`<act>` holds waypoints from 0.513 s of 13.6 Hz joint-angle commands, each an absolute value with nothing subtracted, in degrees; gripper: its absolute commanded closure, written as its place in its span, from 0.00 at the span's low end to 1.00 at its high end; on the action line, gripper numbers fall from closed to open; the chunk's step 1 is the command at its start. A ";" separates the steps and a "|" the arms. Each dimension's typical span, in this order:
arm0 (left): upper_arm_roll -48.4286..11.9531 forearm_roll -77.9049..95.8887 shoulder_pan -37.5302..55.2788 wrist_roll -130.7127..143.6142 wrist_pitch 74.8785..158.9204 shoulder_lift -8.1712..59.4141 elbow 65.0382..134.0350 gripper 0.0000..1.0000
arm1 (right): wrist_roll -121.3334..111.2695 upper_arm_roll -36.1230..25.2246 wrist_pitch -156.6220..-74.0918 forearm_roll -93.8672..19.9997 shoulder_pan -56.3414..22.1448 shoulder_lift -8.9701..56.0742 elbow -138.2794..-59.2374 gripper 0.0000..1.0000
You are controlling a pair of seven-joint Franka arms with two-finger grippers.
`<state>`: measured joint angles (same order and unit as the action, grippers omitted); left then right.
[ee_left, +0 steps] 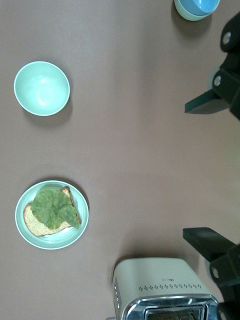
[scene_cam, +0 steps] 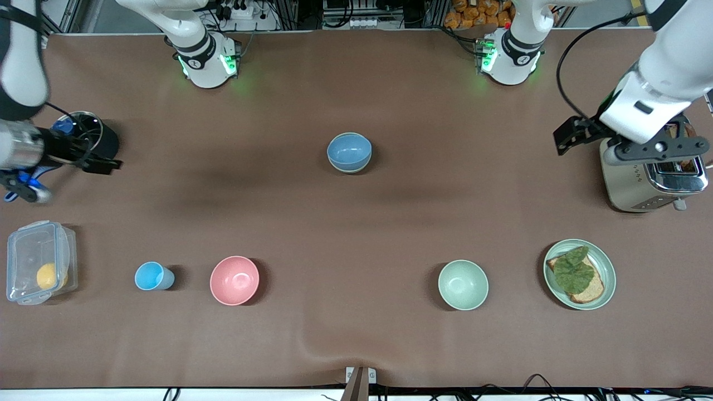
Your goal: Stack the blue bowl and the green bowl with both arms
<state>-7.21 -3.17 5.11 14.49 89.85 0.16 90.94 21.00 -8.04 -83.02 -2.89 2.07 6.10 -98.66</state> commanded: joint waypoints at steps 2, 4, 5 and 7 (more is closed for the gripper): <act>-6.85 -2.11 5.63 12.57 89.21 -0.18 90.36 0.00 | 21.27 -1.51 -75.16 -0.69 5.00 6.33 -88.35 0.00; -7.12 -2.02 5.54 11.69 89.30 -0.17 90.26 0.00 | 19.00 -0.44 -78.04 -5.17 4.40 5.10 -85.27 0.00; -7.12 -2.11 5.45 11.34 89.21 -0.18 90.18 0.00 | 18.11 0.78 -78.05 -4.66 4.48 4.75 -84.47 0.00; -7.03 -2.63 5.62 7.31 89.21 -0.44 89.21 0.00 | 16.19 0.53 -78.13 -4.66 4.92 2.65 -84.46 0.00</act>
<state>-7.34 -3.16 5.36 10.82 89.73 0.00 90.45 19.06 -0.20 -78.21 -3.67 3.03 4.70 -84.70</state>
